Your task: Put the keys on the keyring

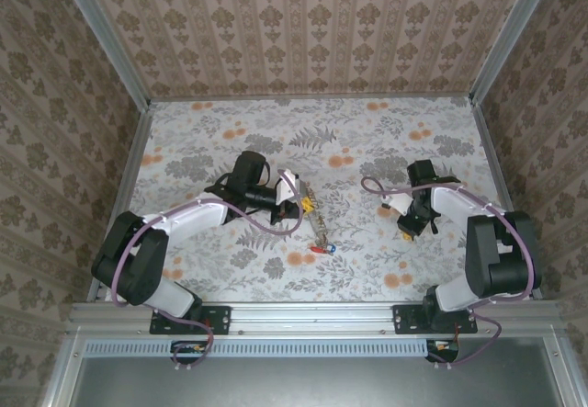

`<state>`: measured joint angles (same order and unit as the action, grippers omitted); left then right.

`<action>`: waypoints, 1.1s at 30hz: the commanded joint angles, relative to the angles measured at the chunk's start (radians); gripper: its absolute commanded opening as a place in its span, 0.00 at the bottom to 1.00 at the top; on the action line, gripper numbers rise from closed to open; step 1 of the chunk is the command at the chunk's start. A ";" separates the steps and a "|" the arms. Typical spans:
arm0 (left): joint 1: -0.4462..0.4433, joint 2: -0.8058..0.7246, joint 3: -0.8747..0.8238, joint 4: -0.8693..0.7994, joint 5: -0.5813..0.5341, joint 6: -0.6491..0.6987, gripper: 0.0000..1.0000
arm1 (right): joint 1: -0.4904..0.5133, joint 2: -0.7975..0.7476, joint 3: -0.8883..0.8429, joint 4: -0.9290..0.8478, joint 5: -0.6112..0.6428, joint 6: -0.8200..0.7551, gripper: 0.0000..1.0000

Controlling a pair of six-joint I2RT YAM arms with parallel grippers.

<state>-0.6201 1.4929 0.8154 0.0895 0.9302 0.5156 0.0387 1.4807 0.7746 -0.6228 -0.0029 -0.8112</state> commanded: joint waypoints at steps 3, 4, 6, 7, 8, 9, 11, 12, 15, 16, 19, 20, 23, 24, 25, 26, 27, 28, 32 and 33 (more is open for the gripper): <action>0.005 -0.024 0.025 -0.002 0.034 0.008 0.00 | -0.005 -0.042 -0.014 0.005 -0.008 -0.017 0.09; 0.005 -0.024 0.027 -0.002 0.033 0.008 0.00 | -0.005 -0.048 -0.011 -0.001 -0.020 -0.015 0.10; 0.005 -0.025 0.026 -0.002 0.033 0.009 0.00 | -0.005 -0.066 -0.012 0.000 -0.039 -0.017 0.08; 0.005 -0.024 0.026 -0.002 0.033 0.009 0.00 | -0.005 -0.074 -0.014 0.001 -0.046 -0.016 0.05; 0.005 -0.025 0.026 -0.001 0.033 0.009 0.00 | -0.005 -0.082 -0.014 0.003 -0.049 -0.018 0.03; 0.005 -0.024 0.027 -0.001 0.034 0.008 0.00 | -0.004 -0.083 -0.014 0.003 -0.055 -0.017 0.01; 0.005 -0.024 0.030 0.003 0.036 -0.002 0.00 | -0.001 -0.132 -0.006 0.001 -0.097 -0.010 0.00; 0.005 -0.025 0.031 0.009 0.037 -0.012 0.00 | 0.009 -0.157 -0.002 0.005 -0.133 -0.003 0.00; 0.006 -0.033 0.035 0.032 0.042 -0.047 0.00 | 0.066 -0.253 -0.005 0.055 -0.240 0.066 0.00; 0.006 -0.037 0.037 0.034 0.038 -0.056 0.00 | 0.082 -0.273 -0.001 0.071 -0.273 0.109 0.00; 0.009 -0.039 0.066 0.019 0.003 -0.100 0.00 | 0.158 -0.342 -0.020 0.152 -0.379 0.210 0.00; 0.013 -0.040 0.077 0.012 0.000 -0.112 0.00 | 0.198 -0.367 -0.039 0.202 -0.374 0.265 0.00; 0.011 -0.052 0.069 0.048 -0.002 -0.107 0.00 | 0.308 -0.427 -0.095 0.321 -0.380 0.373 0.00; 0.011 -0.058 0.059 0.071 0.000 -0.103 0.00 | 0.345 -0.442 -0.115 0.368 -0.380 0.403 0.00; 0.010 -0.063 0.049 0.088 -0.004 -0.097 0.00 | 0.373 -0.450 -0.130 0.409 -0.380 0.430 0.00; 0.004 -0.069 0.036 0.106 -0.020 -0.093 0.00 | 0.400 -0.455 -0.145 0.458 -0.382 0.463 0.00; -0.002 -0.077 0.024 0.121 -0.041 -0.086 0.00 | 0.424 -0.457 -0.151 0.497 -0.381 0.488 0.00; -0.010 -0.084 0.012 0.131 -0.057 -0.077 0.00 | 0.440 -0.459 -0.157 0.532 -0.372 0.517 0.00; -0.042 -0.106 -0.028 0.190 -0.134 -0.074 0.00 | 0.504 -0.443 -0.178 0.658 -0.383 0.599 0.00; -0.047 -0.108 -0.035 0.201 -0.153 -0.078 0.00 | 0.521 -0.427 -0.174 0.664 -0.382 0.601 0.00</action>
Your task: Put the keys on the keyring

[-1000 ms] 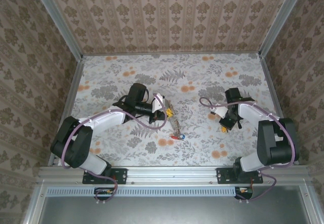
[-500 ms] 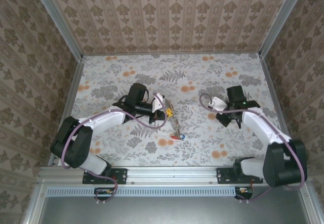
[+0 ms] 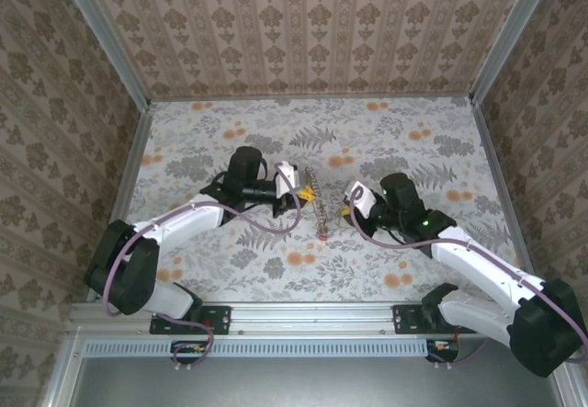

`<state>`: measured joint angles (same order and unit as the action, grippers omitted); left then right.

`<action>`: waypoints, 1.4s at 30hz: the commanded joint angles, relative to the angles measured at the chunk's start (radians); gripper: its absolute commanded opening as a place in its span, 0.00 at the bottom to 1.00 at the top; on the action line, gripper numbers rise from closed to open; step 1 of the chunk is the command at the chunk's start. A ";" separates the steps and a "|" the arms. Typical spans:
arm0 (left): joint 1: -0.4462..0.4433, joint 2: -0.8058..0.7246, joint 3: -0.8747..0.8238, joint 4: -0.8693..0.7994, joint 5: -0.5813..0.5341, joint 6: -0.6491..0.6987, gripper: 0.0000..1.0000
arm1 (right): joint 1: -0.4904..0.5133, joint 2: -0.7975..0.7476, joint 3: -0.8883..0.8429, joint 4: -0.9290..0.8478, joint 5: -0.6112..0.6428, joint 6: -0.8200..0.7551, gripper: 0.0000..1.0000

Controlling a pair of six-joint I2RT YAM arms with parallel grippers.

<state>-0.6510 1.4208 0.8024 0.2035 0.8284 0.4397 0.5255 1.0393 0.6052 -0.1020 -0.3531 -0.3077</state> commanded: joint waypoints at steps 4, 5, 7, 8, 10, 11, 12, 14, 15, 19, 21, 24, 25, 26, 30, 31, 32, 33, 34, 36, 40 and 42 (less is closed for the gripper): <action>-0.029 -0.036 -0.031 0.091 -0.094 -0.004 0.00 | 0.074 0.059 0.012 0.172 -0.005 0.097 0.00; -0.032 -0.036 -0.033 0.091 -0.102 -0.003 0.00 | 0.077 0.063 0.015 0.185 -0.001 0.108 0.00; -0.038 -0.033 -0.036 0.090 -0.115 -0.001 0.00 | 0.077 0.066 0.022 0.194 -0.007 0.125 0.00; -0.041 -0.031 -0.037 0.089 -0.123 -0.001 0.00 | 0.079 0.068 0.027 0.193 -0.008 0.127 0.00; -0.048 -0.029 -0.037 0.087 -0.135 -0.002 0.00 | 0.079 0.071 0.032 0.199 -0.005 0.141 0.00; -0.050 -0.025 -0.037 0.087 -0.138 -0.003 0.00 | 0.079 0.073 0.037 0.199 -0.002 0.148 0.00; -0.053 -0.023 -0.036 0.086 -0.144 -0.005 0.00 | 0.080 0.079 0.039 0.205 -0.003 0.163 0.00; -0.057 -0.019 -0.031 0.075 -0.152 -0.009 0.00 | 0.080 0.091 0.040 0.226 0.003 0.196 0.00; -0.059 -0.016 -0.026 0.062 -0.158 -0.007 0.00 | 0.080 0.096 0.037 0.239 0.009 0.211 0.00; -0.062 -0.014 -0.023 0.042 -0.170 -0.003 0.00 | 0.080 0.112 0.037 0.256 0.047 0.246 0.00; -0.063 -0.016 -0.025 0.040 -0.173 -0.003 0.00 | 0.080 0.120 0.042 0.260 0.049 0.256 0.00; -0.066 -0.014 -0.024 0.040 -0.176 -0.006 0.00 | 0.080 0.124 0.045 0.279 0.045 0.277 0.00; -0.067 -0.013 -0.023 0.040 -0.178 -0.008 0.00 | 0.080 0.125 0.046 0.283 0.048 0.286 0.00; -0.068 -0.012 -0.023 0.042 -0.179 -0.010 0.00 | 0.079 0.127 0.052 0.283 0.052 0.292 0.00; -0.069 -0.001 -0.018 0.035 -0.179 -0.026 0.00 | 0.080 0.138 0.060 0.287 0.025 0.289 0.00; -0.069 0.001 -0.015 0.034 -0.193 -0.035 0.00 | 0.080 0.140 0.063 0.283 0.025 0.287 0.00; -0.070 0.004 -0.014 0.033 -0.207 -0.044 0.00 | 0.079 0.141 0.067 0.279 0.026 0.286 0.00; -0.069 0.006 -0.014 0.035 -0.202 -0.046 0.00 | 0.080 0.141 0.067 0.280 0.031 0.288 0.00; -0.069 0.009 -0.013 0.034 -0.194 -0.048 0.00 | 0.079 0.141 0.066 0.283 0.035 0.292 0.00; -0.070 0.011 -0.011 0.036 -0.177 -0.052 0.00 | 0.079 0.146 0.070 0.284 0.056 0.312 0.00; -0.069 0.020 -0.002 0.022 -0.164 -0.055 0.00 | 0.077 0.152 0.071 0.304 0.039 0.326 0.00; -0.069 0.024 0.006 0.007 -0.169 -0.058 0.00 | 0.077 0.153 0.072 0.308 0.037 0.325 0.00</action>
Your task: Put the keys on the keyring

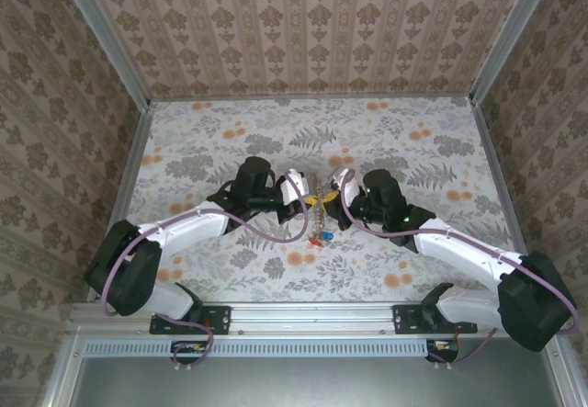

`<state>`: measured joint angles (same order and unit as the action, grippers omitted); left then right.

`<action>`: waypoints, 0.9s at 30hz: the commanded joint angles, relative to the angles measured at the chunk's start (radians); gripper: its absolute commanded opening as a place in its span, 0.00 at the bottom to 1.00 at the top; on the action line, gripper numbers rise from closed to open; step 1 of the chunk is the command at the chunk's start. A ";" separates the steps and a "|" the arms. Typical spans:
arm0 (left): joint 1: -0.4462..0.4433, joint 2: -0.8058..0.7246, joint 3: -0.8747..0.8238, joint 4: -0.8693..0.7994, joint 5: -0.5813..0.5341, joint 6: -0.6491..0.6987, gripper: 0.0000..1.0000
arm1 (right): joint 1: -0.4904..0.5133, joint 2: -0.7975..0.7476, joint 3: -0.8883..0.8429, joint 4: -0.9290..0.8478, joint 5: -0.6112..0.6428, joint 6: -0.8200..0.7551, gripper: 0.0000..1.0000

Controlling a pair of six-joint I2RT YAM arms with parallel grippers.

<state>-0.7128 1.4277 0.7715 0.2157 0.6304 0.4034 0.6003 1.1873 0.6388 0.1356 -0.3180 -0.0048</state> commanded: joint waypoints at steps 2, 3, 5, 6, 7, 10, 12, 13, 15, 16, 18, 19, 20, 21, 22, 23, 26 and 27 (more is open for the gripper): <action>-0.007 0.022 0.039 -0.013 0.023 -0.024 0.00 | 0.003 0.003 0.039 0.076 -0.010 0.016 0.00; -0.007 0.023 0.044 -0.020 0.020 -0.027 0.00 | 0.003 0.002 0.039 0.079 -0.027 0.007 0.00; -0.006 0.032 0.056 -0.042 0.024 -0.037 0.00 | 0.003 0.000 0.039 0.079 -0.059 -0.009 0.00; -0.005 0.039 0.064 -0.054 0.027 -0.043 0.00 | 0.004 -0.002 0.041 0.076 -0.078 -0.023 0.00; -0.005 0.044 0.072 -0.064 0.030 -0.049 0.00 | 0.004 -0.003 0.043 0.068 -0.079 -0.028 0.00; -0.002 0.064 0.092 -0.088 0.040 -0.069 0.00 | 0.005 -0.006 0.048 0.041 -0.083 -0.056 0.00; -0.003 0.066 0.100 -0.098 0.054 -0.066 0.00 | 0.005 -0.012 0.048 0.034 -0.070 -0.058 0.00; -0.003 0.064 0.097 -0.093 0.053 -0.069 0.00 | 0.004 -0.015 0.051 0.025 -0.058 -0.058 0.00; -0.002 0.060 0.094 -0.092 0.050 -0.071 0.00 | 0.003 -0.023 0.049 0.010 -0.063 -0.080 0.00; -0.001 0.060 0.094 -0.096 0.054 -0.068 0.00 | 0.004 -0.028 0.045 0.009 -0.062 -0.086 0.00; -0.001 0.053 0.093 -0.100 0.060 -0.053 0.00 | 0.003 -0.034 0.035 0.003 -0.028 -0.078 0.00; -0.001 0.047 0.087 -0.092 0.068 -0.041 0.00 | 0.003 -0.033 0.035 -0.005 -0.014 -0.072 0.00; -0.002 0.039 0.078 -0.075 0.070 -0.037 0.00 | 0.001 -0.029 0.037 -0.016 0.004 -0.060 0.00; -0.001 0.032 0.069 -0.058 0.067 -0.036 0.00 | 0.000 -0.023 0.039 -0.026 0.023 -0.051 0.00; -0.003 0.026 0.062 -0.048 0.065 -0.033 0.00 | 0.000 -0.018 0.039 -0.032 0.034 -0.046 0.00; -0.002 0.019 0.057 -0.039 0.062 -0.031 0.00 | -0.002 -0.013 0.039 -0.036 0.047 -0.039 0.00; -0.003 0.001 0.037 -0.006 0.077 -0.012 0.00 | -0.018 -0.005 0.033 -0.032 0.059 -0.003 0.00; -0.004 -0.006 0.025 0.018 0.079 -0.009 0.00 | -0.025 -0.004 0.030 -0.026 0.060 0.011 0.00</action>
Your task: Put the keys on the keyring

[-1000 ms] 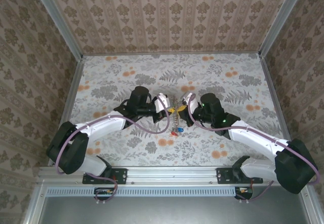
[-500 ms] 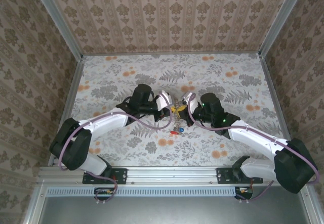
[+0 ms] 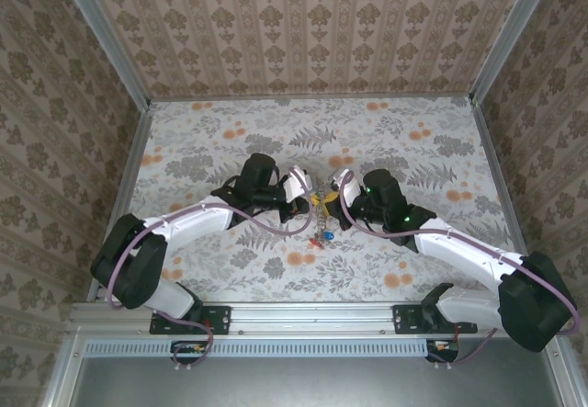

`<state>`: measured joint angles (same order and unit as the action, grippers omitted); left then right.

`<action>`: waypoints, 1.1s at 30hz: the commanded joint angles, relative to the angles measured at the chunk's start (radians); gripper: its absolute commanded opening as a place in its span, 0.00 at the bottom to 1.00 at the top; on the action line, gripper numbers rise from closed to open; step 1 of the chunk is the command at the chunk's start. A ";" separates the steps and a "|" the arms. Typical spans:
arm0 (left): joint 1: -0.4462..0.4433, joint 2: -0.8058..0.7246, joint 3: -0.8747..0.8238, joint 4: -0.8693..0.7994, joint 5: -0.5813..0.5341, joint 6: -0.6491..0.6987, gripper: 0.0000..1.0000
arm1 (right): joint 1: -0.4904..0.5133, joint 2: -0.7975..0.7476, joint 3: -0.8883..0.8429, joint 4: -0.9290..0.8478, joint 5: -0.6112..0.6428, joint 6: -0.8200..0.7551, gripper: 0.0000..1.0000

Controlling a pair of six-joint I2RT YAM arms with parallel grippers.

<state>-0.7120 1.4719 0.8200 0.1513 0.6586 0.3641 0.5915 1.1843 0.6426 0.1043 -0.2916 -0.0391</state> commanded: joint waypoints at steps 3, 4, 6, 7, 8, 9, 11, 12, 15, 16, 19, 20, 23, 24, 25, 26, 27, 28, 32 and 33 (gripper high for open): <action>-0.006 -0.066 -0.051 0.128 0.049 0.038 0.00 | -0.040 -0.001 0.018 0.017 0.021 0.096 0.00; -0.006 -0.072 -0.060 0.144 0.043 0.040 0.00 | -0.048 0.001 0.019 0.016 0.010 0.109 0.00; -0.010 -0.095 -0.097 0.220 0.036 0.048 0.00 | -0.064 0.003 0.015 0.014 -0.016 0.129 0.00; -0.011 -0.105 -0.116 0.259 0.036 0.051 0.00 | -0.068 0.003 0.013 0.016 -0.031 0.132 0.00; -0.012 -0.115 -0.133 0.296 0.035 0.051 0.00 | -0.074 0.003 0.011 0.021 -0.059 0.138 0.00; -0.011 -0.121 -0.143 0.325 0.033 0.049 0.00 | -0.080 0.008 0.009 0.024 -0.102 0.140 0.00; -0.013 -0.129 -0.161 0.370 0.030 0.039 0.00 | -0.088 0.021 0.019 0.016 -0.185 0.132 0.00; -0.012 -0.133 -0.171 0.401 0.032 0.032 0.00 | -0.088 0.022 0.024 0.004 -0.198 0.125 0.06; -0.015 -0.134 -0.185 0.463 0.044 0.017 0.00 | -0.097 0.014 0.038 -0.027 -0.219 0.100 0.13; -0.014 -0.133 -0.185 0.468 0.049 0.016 0.00 | -0.100 0.010 0.044 -0.040 -0.221 0.089 0.16; -0.016 -0.124 -0.189 0.491 0.062 0.005 0.00 | -0.108 -0.009 0.068 -0.099 -0.244 0.014 0.27; -0.015 -0.121 -0.191 0.509 0.067 -0.003 0.00 | -0.110 -0.022 0.078 -0.130 -0.249 -0.039 0.29; -0.017 -0.106 -0.197 0.554 0.095 -0.022 0.00 | -0.110 -0.066 0.118 -0.270 -0.209 -0.224 0.31; -0.019 -0.102 -0.198 0.566 0.102 -0.027 0.00 | -0.108 -0.082 0.132 -0.322 -0.198 -0.296 0.31; -0.019 -0.098 -0.197 0.576 0.106 -0.031 0.00 | -0.108 -0.097 0.143 -0.360 -0.190 -0.354 0.31; -0.020 -0.094 -0.198 0.586 0.112 -0.036 0.00 | -0.109 -0.113 0.154 -0.395 -0.178 -0.408 0.31; -0.021 -0.089 -0.196 0.597 0.121 -0.040 0.00 | -0.108 -0.129 0.161 -0.427 -0.167 -0.453 0.31; -0.022 -0.086 -0.195 0.603 0.126 -0.043 0.00 | -0.108 -0.144 0.167 -0.450 -0.160 -0.490 0.31; -0.029 -0.073 -0.187 0.629 0.137 -0.055 0.00 | -0.108 -0.211 0.171 -0.486 -0.150 -0.586 0.32; -0.030 -0.069 -0.184 0.633 0.147 -0.057 0.00 | -0.108 -0.226 0.165 -0.478 -0.154 -0.600 0.31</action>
<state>-0.7338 1.3926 0.6273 0.6964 0.7502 0.3359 0.4847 0.9974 0.7883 -0.2970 -0.4557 -0.4980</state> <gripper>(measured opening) 0.046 0.311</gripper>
